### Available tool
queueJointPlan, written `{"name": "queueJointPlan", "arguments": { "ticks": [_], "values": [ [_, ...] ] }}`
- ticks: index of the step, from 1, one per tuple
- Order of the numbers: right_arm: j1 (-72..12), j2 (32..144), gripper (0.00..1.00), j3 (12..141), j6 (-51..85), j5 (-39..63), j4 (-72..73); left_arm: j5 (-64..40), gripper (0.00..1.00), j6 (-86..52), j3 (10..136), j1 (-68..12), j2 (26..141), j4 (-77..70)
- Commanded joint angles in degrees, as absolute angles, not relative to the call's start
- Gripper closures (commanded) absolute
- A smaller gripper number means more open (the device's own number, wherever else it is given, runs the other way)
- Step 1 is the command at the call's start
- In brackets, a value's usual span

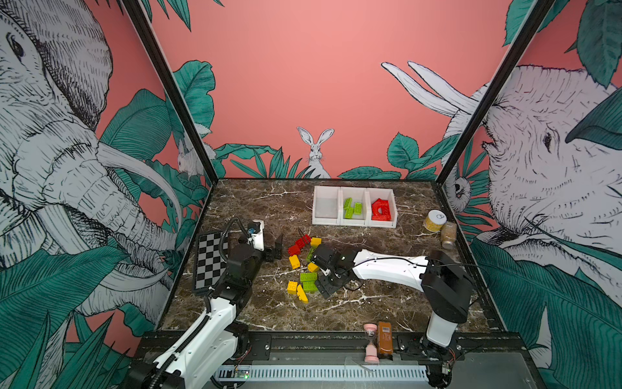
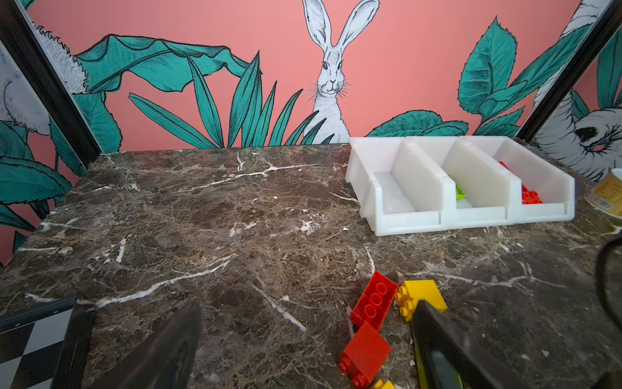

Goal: Sort the legos into containers by color
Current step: Pick up the lego from the bottom-center of the table.

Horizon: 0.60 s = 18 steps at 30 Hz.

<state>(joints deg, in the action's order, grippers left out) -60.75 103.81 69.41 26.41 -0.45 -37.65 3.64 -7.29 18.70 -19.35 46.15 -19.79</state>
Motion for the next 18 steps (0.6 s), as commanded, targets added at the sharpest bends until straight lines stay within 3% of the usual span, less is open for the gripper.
{"name": "queueJointPlan", "arguments": {
  "ticks": [1, 18],
  "values": [
    [-61.08, 104.56, 0.15, 69.96, 26.82, -1.24, -38.65, 3.88, 0.01, -7.13, 18.02, -19.51, 45.35, -20.3],
    [-61.17, 106.57, 0.2, 68.99, 27.25, -1.22, -37.65, 4.07, 0.02, -7.04, 18.02, -19.51, 44.81, -20.04]
  ]
}}
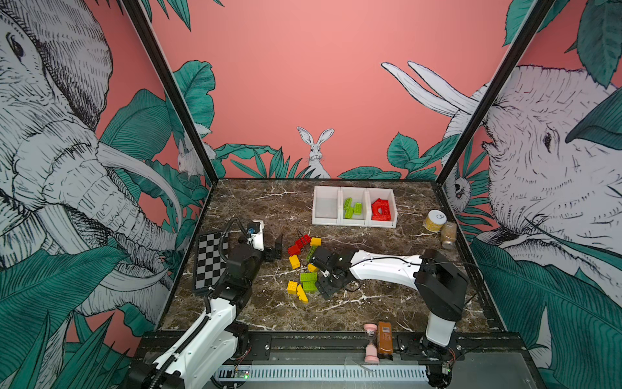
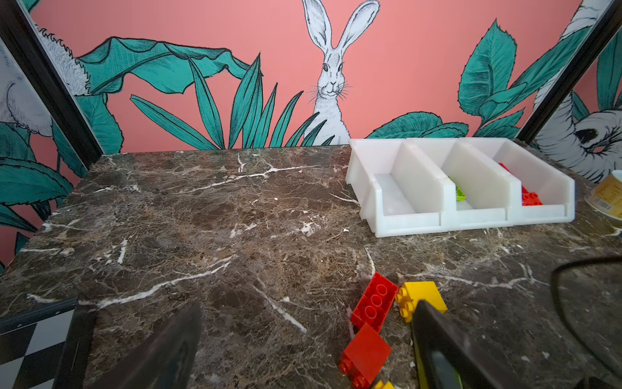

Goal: Sort the legos into containers by color
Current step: Pick up the lego from the bottom-center of the table.

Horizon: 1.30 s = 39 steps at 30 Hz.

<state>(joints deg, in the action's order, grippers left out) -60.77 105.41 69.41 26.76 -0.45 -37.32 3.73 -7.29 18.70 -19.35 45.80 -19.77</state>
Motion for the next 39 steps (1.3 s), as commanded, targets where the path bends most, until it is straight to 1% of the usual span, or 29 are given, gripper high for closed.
{"name": "queueJointPlan", "arguments": {
  "ticks": [1, 12, 22, 28, 32, 33, 36, 39],
  "values": [
    [-61.22, 106.68, 0.2, 68.92, 27.28, -1.23, -37.7, 4.0, 0.01, -7.05, 18.02, -19.51, 44.82, -20.01],
    [-61.44, 107.67, 0.31, 69.19, 27.41, -0.62, -37.49, 4.05, 0.02, -7.03, 18.01, -19.51, 44.85, -20.02],
    [-60.21, 103.64, 0.41, 69.4, 26.43, -2.51, -38.23, 4.07, 0.02, -7.14, 18.02, -19.53, 44.45, -19.87],
    [-54.83, 98.58, 0.44, 71.71, 21.76, -4.99, -40.85, 4.09, 0.01, -7.2, 18.02, -19.52, 44.47, -19.86],
    [-49.08, 96.43, 0.44, 74.78, 16.57, -7.76, -41.36, 3.87, 0.02, -7.25, 17.97, -19.57, 44.84, -20.21],
    [-47.36, 96.22, 0.44, 77.59, 15.23, -8.04, -41.12, 3.82, 0.01, -7.3, 18.02, -19.52, 44.93, -20.28],
    [-42.5, 97.06, 0.45, 80.79, 10.64, -9.06, -38.67, 3.83, 0.02, -7.29, 18.02, -19.56, 45.18, -20.3],
    [-37.81, 98.95, 0.48, 83.73, 7.83, -8.82, -33.66, 3.8, 0.02, -7.38, 18.02, -19.53, 45.15, -20.4]
  ]
}}
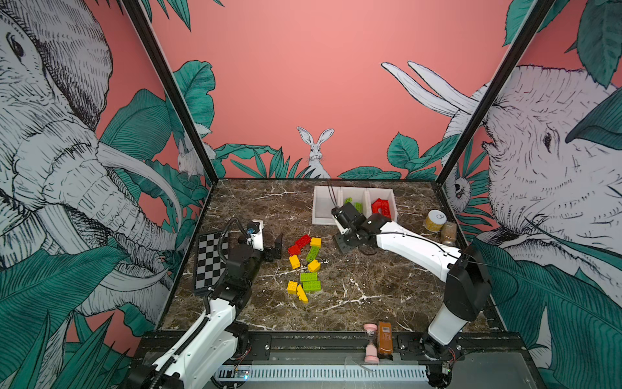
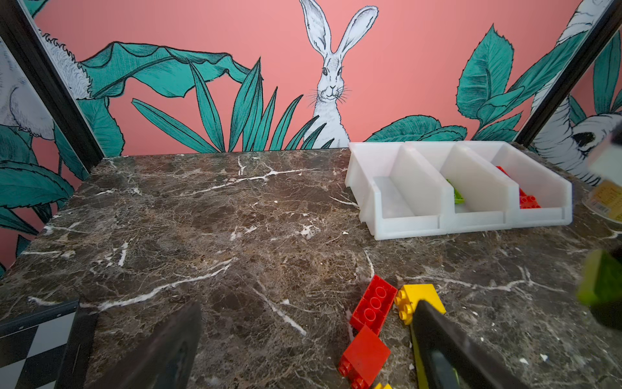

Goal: Sort the legos into containers by color
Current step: Pick up the lego from the bottom-center of the table, then place the lego in the container.

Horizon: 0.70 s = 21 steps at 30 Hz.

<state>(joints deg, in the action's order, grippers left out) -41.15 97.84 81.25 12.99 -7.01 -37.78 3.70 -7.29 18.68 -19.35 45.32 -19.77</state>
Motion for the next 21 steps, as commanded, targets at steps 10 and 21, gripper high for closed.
{"name": "queueJointPlan", "arguments": {
  "ticks": [10, 21],
  "values": [
    [-26.13, 115.12, 0.48, 101.38, 6.53, -1.99, -27.36, 3.67, 0.01, -7.21, 18.02, -19.52, 45.68, -20.57],
    [-21.02, 128.16, 0.48, 115.26, 8.44, 0.54, -29.26, 4.18, 0.01, -6.96, 17.93, -19.52, 45.65, -20.54]
  ]
}}
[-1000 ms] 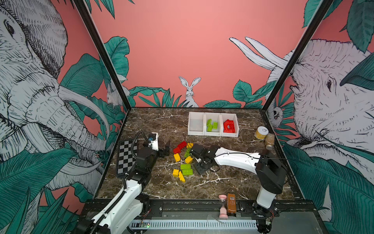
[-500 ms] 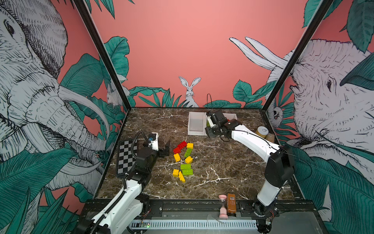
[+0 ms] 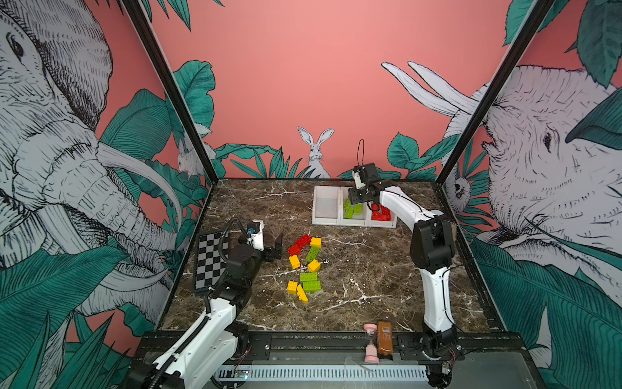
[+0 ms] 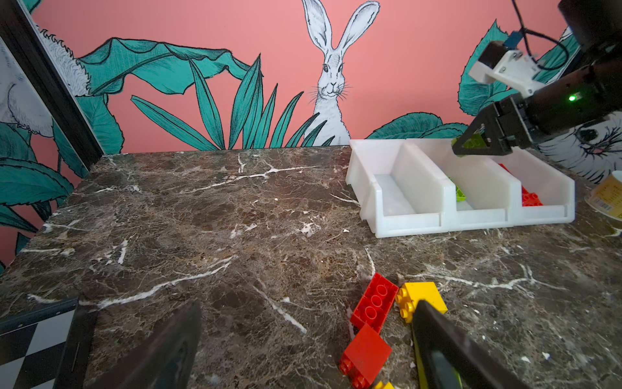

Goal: Sort the legos into containers by color
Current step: Place the lego in the container.

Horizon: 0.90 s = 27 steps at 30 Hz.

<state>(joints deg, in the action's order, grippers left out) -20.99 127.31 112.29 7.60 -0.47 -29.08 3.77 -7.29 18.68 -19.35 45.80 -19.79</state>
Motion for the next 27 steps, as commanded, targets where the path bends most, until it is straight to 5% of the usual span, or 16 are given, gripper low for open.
{"name": "queueJointPlan", "arguments": {
  "ticks": [1, 17, 23, 27],
  "values": [
    [-20.94, 128.91, 0.48, 115.94, 8.27, 0.48, -29.59, 4.14, 0.01, -6.94, 17.93, -19.52, 45.72, -20.57],
    [-20.65, 134.74, 0.45, 120.72, 8.63, 0.48, -31.11, 4.15, 0.02, -6.88, 18.02, -19.51, 45.43, -20.3],
    [-20.65, 134.77, 0.25, 122.14, 7.9, 0.77, -33.49, 4.13, 0.01, -6.95, 18.02, -19.56, 45.34, -20.21],
    [-20.65, 131.74, 0.21, 120.39, 7.07, 1.18, -33.7, 4.04, 0.02, -6.96, 18.02, -19.56, 45.15, -20.22]
  ]
}}
